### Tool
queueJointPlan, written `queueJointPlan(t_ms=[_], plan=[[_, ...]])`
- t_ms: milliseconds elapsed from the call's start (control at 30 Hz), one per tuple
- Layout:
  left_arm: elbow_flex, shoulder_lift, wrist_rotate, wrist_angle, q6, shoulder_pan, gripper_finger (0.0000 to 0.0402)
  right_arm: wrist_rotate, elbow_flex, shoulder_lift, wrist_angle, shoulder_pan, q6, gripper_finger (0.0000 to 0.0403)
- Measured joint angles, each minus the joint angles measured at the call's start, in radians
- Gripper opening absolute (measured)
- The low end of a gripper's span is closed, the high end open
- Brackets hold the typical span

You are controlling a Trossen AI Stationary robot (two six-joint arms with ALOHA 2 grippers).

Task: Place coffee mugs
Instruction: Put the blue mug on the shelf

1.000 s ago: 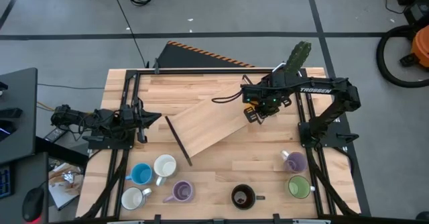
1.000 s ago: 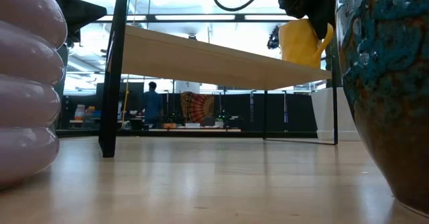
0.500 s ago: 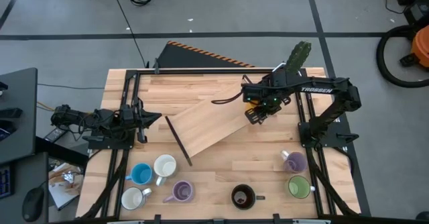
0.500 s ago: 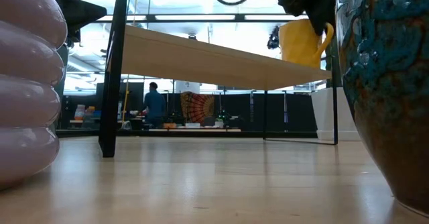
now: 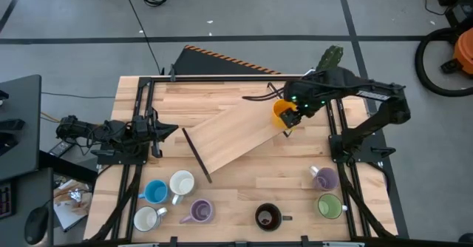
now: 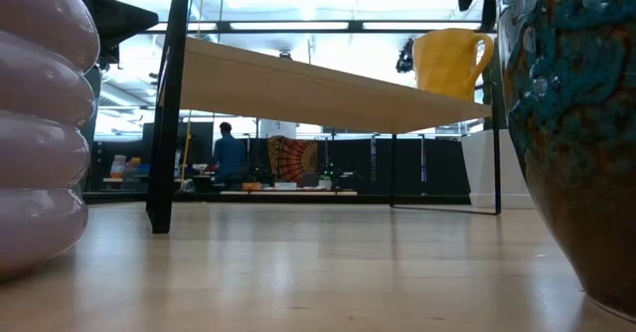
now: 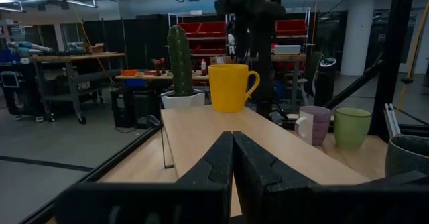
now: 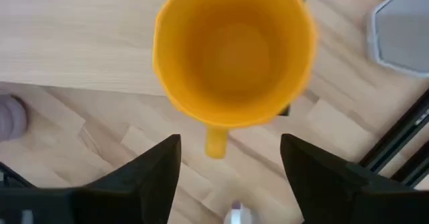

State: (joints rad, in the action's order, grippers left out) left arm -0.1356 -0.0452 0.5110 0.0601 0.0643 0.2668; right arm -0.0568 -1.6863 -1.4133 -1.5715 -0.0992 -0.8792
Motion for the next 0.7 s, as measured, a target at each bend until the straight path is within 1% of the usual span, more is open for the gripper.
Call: queueJointPlan(t_ms=[33,100,200,233,267,400,500,600,700], plan=[[0.0,0.0,0.0,0.0,0.0,0.0,0.0016,-0.012,0.0,0.014,0.0,-0.001,0.014,0.0262],[0.0,0.0,0.0,0.0,-0.001,0.0,0.0016,-0.077,0.0,0.041,0.0,0.005,0.048,0.026],[0.0,0.0,0.0,-0.016,-0.037,0.0,0.0016,-0.24,0.019,0.08,0.024,0.046,0.102,0.0255],[0.0,0.0,0.0,-0.028,-0.061,0.0,0.0016,-0.277,0.037,0.094,0.045,0.061,0.12,0.0254],[0.0,0.0,-0.001,-0.042,-0.064,0.0,0.0016,-0.299,0.058,0.108,0.074,0.073,0.14,0.0252],[-0.01,0.0,-0.016,-0.067,-0.064,0.0,0.0016,-0.326,0.136,0.158,0.182,0.111,0.235,0.0245],[-0.063,0.0,-0.077,-0.097,-0.133,0.0,0.0016,-0.378,0.196,0.198,0.247,0.139,0.291,0.0242],[-0.109,0.0,-0.163,-0.194,-0.216,0.002,0.0016,-0.426,0.257,0.238,0.301,0.16,0.328,0.024],[-0.15,0.0,-0.181,-0.295,-0.274,0.012,0.0016,-0.47,0.32,0.28,0.371,0.185,0.362,0.024]])
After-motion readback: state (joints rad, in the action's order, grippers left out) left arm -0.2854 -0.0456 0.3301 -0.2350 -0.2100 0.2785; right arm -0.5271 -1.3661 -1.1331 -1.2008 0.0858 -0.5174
